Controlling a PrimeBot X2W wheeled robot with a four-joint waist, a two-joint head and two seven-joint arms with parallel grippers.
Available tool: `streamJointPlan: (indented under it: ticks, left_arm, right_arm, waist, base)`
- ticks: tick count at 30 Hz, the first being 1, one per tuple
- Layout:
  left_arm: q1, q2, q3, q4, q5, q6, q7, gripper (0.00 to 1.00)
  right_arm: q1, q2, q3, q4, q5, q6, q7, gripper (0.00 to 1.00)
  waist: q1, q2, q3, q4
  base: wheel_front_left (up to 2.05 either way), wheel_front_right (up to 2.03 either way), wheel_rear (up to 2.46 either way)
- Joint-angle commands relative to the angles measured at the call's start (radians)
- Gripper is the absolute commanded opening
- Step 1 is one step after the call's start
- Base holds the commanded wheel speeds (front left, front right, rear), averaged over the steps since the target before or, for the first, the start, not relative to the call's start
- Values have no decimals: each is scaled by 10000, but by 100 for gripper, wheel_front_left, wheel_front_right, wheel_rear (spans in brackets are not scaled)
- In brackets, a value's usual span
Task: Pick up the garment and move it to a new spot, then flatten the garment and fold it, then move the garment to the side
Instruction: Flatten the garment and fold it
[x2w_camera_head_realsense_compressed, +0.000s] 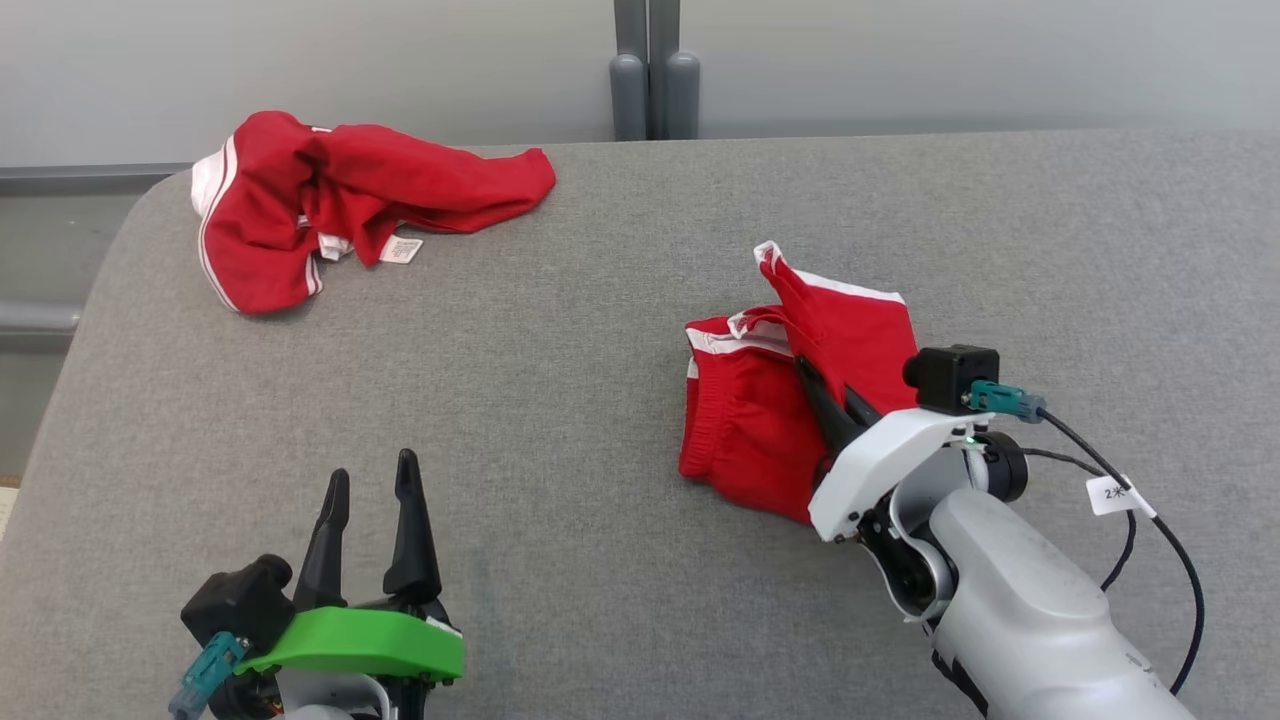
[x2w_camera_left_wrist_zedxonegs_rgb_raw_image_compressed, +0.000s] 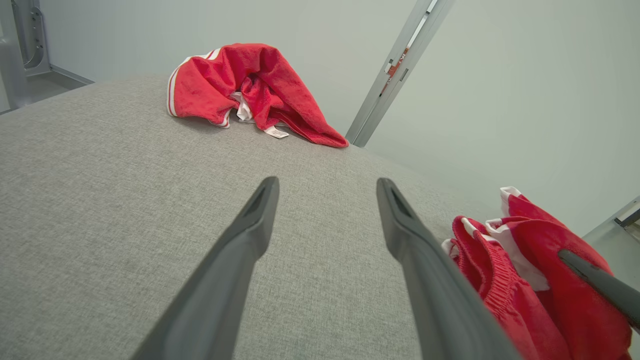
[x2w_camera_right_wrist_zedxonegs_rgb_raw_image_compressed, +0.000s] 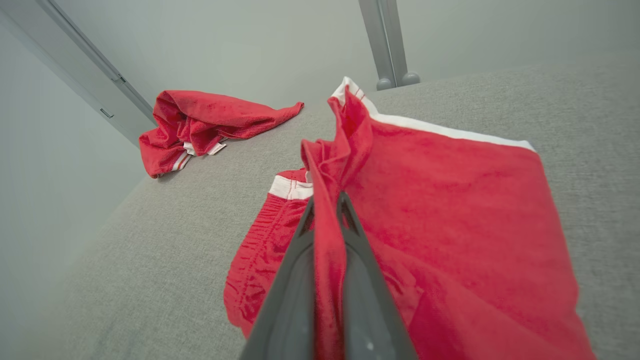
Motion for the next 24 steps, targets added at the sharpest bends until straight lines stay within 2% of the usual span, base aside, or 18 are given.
streamJointPlan:
  ticks: [1,11,12,13,14,24]
  left_arm:
    - [118,6,14,-10,22,-27,-3,100]
    - [94,-33,40,-64,37,-30,-3,100]
    - [83,-38,45,-66,30,-31,-3,100]
    - [73,-41,50,-67,27,-36,-3,100]
    - [58,-45,52,-65,29,-41,-3,100]
    - [-105,-64,21,-34,36,-80,-3,100]
  right_arm:
    - [109,44,56,94,-118,-7,47,0]
    - [-84,320,360,415,-349,-7,180,0]
    - [-100,335,420,427,-391,-7,169,32]
    - [-111,346,472,428,-417,-7,163,47]
    - [-128,348,522,396,-416,-7,127,100]
    - [266,403,1179,-528,-249,-7,-32,100]
  waist:
    - [0,0,-53,158]
    - [0,0,57,309]
    - [0,0,71,302]
    - [0,0,81,291]
    - [0,0,94,276]
    - [0,0,164,30]
  base:
    - [0,0,0]
    - [0,0,0]
    - [0,0,0]
    - [0,0,0]
    - [0,0,0]
    - [0,0,0]
